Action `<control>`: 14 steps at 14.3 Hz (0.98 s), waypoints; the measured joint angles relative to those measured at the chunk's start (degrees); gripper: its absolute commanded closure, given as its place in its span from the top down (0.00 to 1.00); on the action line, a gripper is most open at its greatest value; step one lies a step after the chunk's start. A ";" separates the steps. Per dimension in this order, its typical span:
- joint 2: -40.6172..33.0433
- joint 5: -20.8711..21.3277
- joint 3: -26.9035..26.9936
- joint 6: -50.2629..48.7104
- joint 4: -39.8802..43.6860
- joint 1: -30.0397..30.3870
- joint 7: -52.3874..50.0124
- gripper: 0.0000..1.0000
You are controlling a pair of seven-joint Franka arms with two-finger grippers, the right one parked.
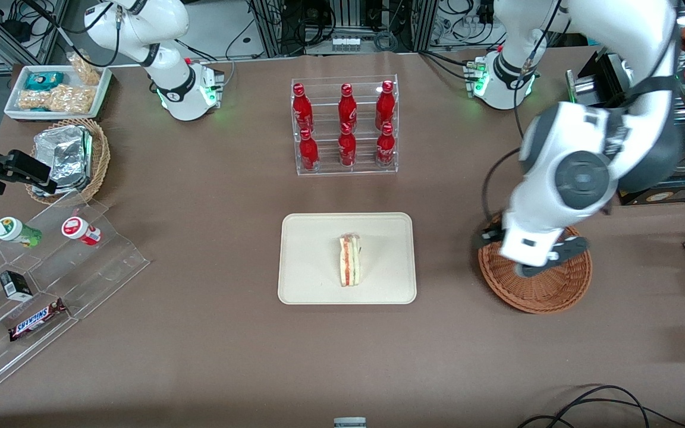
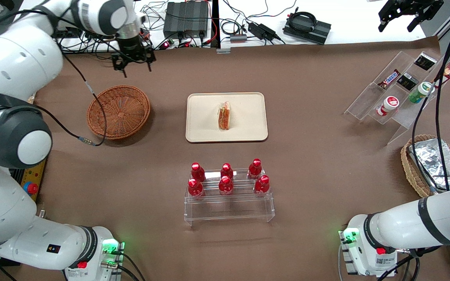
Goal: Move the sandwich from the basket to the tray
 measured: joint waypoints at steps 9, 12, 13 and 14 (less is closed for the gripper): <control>-17.84 -0.11 -1.71 -5.20 -14.12 14.40 20.31 1.00; -20.39 -0.12 -2.23 -5.94 -14.53 15.97 28.60 1.00; -20.52 -0.12 -1.91 -5.83 -14.03 15.70 30.70 1.00; -20.51 -0.12 -0.97 -5.62 -13.26 14.96 32.49 1.00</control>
